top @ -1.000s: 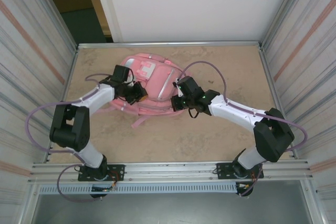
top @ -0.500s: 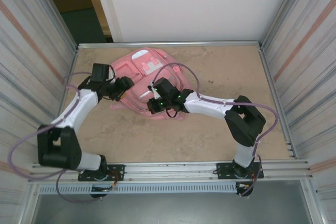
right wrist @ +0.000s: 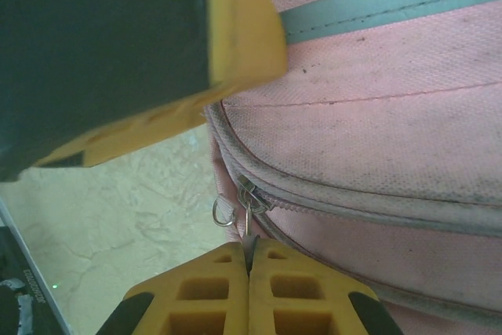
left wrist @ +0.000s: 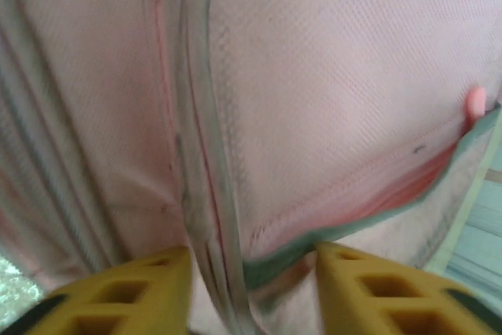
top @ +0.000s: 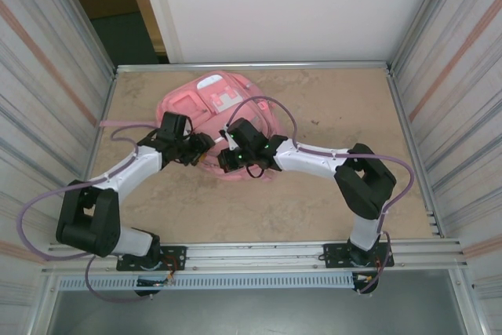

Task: Pack the student bag

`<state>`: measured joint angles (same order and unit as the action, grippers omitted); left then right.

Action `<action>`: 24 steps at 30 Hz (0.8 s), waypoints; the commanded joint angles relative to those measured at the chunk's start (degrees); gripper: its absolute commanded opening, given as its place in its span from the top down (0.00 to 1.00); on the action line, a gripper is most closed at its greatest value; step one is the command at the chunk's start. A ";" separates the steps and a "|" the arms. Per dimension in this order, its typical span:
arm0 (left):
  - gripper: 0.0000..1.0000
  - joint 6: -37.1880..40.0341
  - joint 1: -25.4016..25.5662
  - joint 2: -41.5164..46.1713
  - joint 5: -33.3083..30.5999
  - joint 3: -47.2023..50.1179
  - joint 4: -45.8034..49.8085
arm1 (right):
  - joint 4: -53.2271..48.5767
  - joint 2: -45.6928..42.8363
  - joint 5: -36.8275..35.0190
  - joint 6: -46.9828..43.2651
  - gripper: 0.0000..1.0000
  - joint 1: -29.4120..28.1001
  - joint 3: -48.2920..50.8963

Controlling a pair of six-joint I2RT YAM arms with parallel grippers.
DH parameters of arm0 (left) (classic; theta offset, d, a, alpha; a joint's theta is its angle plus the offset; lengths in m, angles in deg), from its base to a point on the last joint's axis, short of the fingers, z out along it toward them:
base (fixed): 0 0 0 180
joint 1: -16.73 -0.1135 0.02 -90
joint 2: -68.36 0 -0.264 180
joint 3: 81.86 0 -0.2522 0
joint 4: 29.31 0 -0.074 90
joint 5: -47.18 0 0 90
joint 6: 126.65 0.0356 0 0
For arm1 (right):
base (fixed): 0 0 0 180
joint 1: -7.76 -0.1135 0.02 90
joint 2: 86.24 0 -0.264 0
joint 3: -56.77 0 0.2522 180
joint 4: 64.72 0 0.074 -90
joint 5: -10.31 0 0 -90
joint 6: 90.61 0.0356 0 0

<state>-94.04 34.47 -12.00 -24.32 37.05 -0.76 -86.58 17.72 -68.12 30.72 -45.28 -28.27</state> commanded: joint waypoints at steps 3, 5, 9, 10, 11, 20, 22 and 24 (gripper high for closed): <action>0.96 0.14 -0.72 -0.02 -2.49 -0.37 -1.47 | -2.56 -4.32 -2.82 -1.01 1.00 -0.72 1.78; 1.00 2.66 -1.30 1.56 -3.37 -0.82 0.54 | -5.44 -5.83 -5.98 -3.42 1.00 0.41 2.58; 1.00 9.18 -3.01 2.46 -3.18 -2.04 4.29 | -8.39 -8.71 -10.56 -7.17 1.00 4.50 6.07; 1.00 10.88 -3.85 1.95 -1.38 -2.63 5.24 | -9.31 -9.22 -11.04 -7.44 1.00 5.91 6.68; 1.00 12.20 -4.64 1.26 0.51 -3.13 5.95 | -10.13 -9.64 -11.05 -7.46 1.00 6.98 6.87; 1.00 20.71 -8.96 -9.63 8.08 -10.78 7.19 | -10.46 -9.22 -6.68 -6.38 1.00 6.01 4.96; 1.00 20.07 -10.09 -12.09 7.68 -13.43 5.75 | -9.58 -8.20 -6.33 -5.67 1.00 4.13 3.56; 0.80 18.54 -11.45 -13.62 5.89 -15.64 4.69 | -8.18 -6.73 -5.18 -4.25 1.00 2.60 2.17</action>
<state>-76.31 25.49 -24.17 -14.48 25.77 8.29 -92.41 10.03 -75.83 24.82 -39.92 -23.22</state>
